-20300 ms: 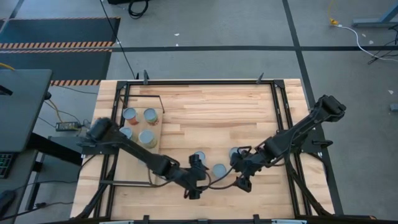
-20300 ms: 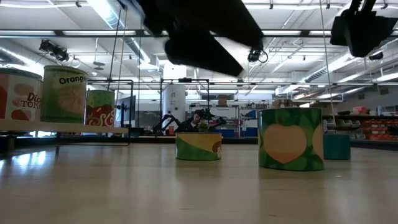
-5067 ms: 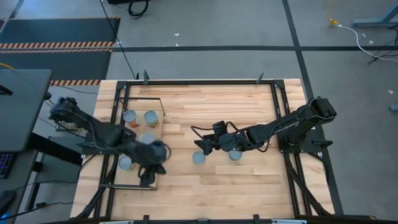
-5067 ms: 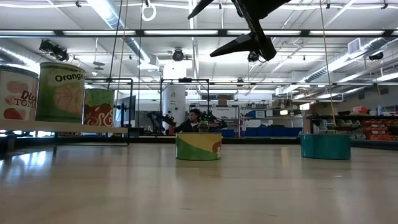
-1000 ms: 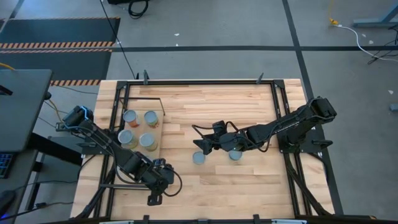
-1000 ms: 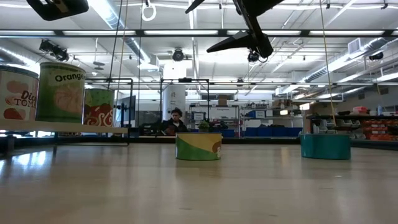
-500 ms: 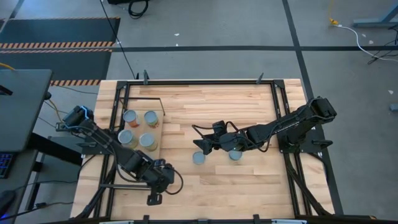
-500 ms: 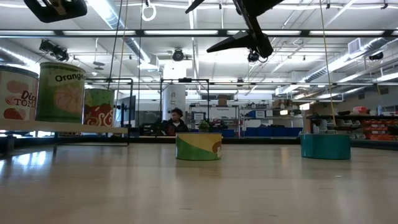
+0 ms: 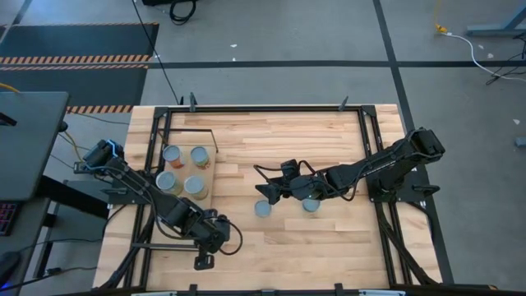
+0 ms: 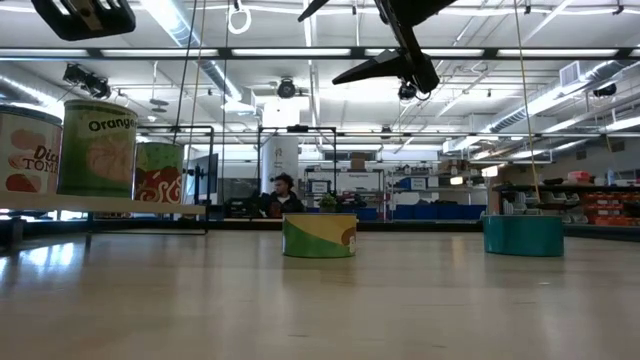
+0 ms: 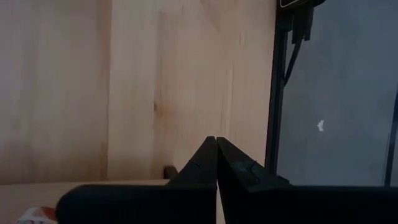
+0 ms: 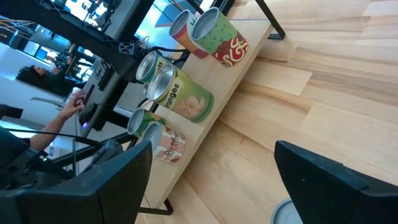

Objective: Pick and place cans onto a shelf
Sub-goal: Put the canned mushroom on the shelf

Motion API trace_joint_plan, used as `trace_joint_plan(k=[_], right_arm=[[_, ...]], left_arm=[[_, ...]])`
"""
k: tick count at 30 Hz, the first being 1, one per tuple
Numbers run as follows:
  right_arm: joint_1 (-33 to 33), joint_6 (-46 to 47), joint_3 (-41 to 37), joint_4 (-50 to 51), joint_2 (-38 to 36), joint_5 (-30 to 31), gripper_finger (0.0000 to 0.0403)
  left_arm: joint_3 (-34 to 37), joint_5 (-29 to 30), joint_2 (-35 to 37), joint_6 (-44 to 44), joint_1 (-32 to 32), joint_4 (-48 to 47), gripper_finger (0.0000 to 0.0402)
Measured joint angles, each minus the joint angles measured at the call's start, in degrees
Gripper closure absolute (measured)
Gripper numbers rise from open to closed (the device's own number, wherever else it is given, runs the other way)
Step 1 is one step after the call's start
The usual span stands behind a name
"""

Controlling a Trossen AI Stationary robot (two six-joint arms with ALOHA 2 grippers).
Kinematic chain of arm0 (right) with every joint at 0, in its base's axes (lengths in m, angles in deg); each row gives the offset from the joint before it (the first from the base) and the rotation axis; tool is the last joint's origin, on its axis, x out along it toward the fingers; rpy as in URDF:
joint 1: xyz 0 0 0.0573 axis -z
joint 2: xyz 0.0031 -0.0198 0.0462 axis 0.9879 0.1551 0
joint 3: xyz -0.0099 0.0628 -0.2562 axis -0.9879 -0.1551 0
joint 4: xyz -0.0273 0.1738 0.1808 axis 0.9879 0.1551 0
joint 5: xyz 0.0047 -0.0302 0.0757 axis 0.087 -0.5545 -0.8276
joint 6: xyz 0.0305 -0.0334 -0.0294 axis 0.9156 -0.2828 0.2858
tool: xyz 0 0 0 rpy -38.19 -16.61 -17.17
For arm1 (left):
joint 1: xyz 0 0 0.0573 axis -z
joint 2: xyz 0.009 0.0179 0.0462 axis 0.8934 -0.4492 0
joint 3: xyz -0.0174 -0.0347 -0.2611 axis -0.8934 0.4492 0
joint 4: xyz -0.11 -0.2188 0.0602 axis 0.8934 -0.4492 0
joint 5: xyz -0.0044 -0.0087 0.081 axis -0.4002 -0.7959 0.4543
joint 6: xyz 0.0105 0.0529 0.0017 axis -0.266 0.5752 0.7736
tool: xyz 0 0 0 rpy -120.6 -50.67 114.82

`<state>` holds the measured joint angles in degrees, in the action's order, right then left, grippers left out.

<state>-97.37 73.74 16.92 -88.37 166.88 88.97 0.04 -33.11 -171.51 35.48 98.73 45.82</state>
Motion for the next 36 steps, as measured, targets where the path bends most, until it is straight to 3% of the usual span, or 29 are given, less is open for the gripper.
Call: trace_joint_plan(k=[26,36], right_arm=[[0.0,0.02,0.0,0.01,0.0,0.01,0.0057],[0.0,0.0,0.0,0.0,0.0,0.02,0.0057]], left_arm=[[0.02,2.86,0.0,-0.41,0.0,-0.01,0.0397],[0.05,5.94,0.0,0.34,0.03,7.27,0.0397]])
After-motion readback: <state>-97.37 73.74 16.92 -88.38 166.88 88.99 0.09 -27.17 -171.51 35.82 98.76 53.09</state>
